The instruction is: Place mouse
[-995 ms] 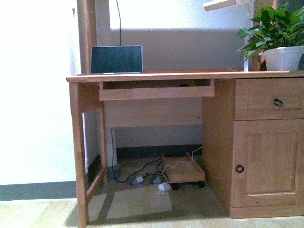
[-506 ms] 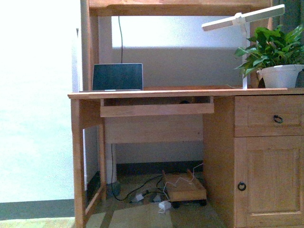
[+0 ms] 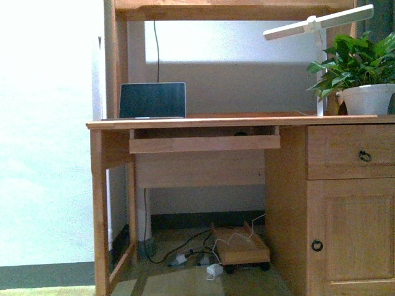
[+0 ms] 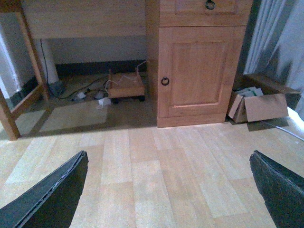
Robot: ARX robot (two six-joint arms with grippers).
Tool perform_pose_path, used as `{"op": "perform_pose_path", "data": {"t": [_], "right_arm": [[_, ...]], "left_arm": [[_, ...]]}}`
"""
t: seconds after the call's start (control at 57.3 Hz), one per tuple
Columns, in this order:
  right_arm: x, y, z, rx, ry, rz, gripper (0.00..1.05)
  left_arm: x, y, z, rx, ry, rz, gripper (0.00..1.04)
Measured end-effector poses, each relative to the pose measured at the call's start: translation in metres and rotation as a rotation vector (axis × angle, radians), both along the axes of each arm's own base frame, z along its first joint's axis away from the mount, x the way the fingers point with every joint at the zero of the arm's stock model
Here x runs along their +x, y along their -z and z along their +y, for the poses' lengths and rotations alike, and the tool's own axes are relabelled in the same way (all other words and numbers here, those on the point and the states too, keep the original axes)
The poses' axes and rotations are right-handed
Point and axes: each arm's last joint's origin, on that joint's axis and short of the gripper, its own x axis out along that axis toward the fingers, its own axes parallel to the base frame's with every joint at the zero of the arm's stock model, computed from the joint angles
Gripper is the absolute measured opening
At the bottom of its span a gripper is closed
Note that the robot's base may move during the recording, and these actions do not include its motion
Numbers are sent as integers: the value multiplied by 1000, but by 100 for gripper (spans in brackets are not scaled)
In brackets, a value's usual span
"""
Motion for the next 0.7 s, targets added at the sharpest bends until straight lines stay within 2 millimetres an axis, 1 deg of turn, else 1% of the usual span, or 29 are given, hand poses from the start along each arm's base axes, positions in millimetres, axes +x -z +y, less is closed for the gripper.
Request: {"op": "perform_pose_path", "data": {"t": [0.698], "right_arm": [[0,0,0,0,0,-1,104]], "left_arm": [[0,0,0,0,0,0,97]]}}
